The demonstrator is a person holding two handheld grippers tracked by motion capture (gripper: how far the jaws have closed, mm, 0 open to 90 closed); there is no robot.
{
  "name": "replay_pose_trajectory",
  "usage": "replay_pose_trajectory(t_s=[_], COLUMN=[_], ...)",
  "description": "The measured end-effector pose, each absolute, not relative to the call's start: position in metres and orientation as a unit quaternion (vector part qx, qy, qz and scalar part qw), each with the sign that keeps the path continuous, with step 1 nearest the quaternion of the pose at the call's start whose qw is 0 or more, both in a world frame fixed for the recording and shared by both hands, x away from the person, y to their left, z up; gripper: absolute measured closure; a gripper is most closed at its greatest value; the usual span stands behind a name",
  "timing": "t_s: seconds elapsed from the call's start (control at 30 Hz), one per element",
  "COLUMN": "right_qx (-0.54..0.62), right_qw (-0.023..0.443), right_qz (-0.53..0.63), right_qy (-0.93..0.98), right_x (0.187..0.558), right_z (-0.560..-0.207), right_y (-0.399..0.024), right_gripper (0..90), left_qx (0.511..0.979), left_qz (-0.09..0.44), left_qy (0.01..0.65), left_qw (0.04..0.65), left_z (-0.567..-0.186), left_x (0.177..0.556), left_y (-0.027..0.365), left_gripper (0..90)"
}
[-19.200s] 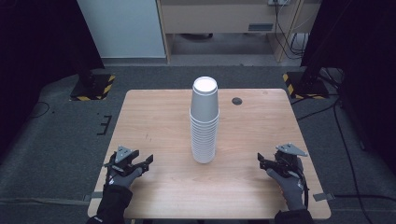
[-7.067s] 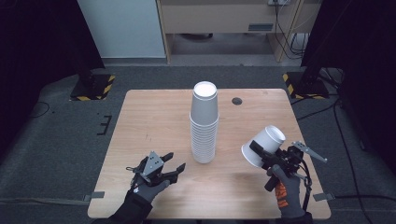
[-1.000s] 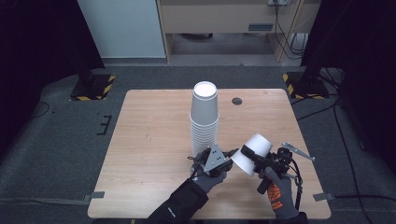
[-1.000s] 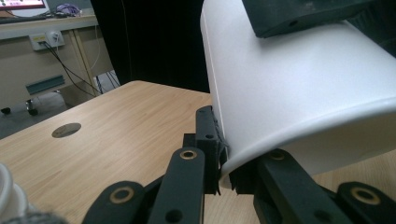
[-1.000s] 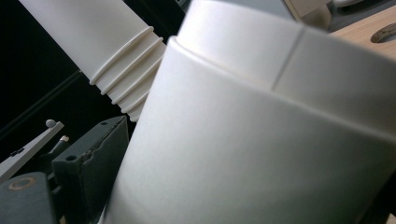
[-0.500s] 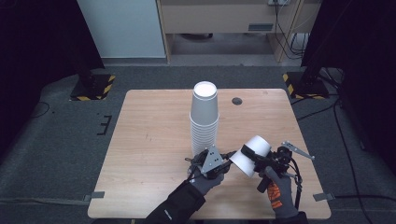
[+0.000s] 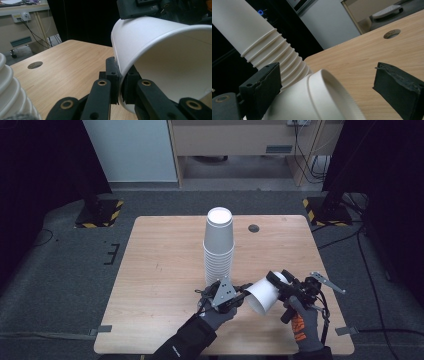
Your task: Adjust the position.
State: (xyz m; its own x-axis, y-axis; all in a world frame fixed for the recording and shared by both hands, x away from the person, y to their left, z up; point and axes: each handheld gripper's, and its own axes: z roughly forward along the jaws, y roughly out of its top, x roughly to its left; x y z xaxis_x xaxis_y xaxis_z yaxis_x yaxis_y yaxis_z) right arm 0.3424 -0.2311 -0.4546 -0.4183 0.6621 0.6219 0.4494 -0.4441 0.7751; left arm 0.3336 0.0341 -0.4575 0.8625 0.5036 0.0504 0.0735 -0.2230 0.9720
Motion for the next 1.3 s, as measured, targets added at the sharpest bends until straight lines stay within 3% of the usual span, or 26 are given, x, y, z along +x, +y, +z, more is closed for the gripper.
replay_pose_trajectory(t_s=[0.43,1.3], right_qx=[0.537,0.503], right_qw=[0.117,0.244], right_qz=[0.644,0.548], right_qy=[0.532,0.623], right_x=[0.345,0.345], right_z=[-0.455,-0.456], right_y=[-0.238,-0.239], right_gripper=[9.3,11.5], left_qx=[0.764,0.765], left_qz=[0.173,0.167], left_qy=[0.196,0.236], left_qw=[0.590,0.575], left_z=[-0.454,-0.458], left_x=[0.331,0.327], left_y=[0.051,0.115], left_gripper=[84.7,84.8])
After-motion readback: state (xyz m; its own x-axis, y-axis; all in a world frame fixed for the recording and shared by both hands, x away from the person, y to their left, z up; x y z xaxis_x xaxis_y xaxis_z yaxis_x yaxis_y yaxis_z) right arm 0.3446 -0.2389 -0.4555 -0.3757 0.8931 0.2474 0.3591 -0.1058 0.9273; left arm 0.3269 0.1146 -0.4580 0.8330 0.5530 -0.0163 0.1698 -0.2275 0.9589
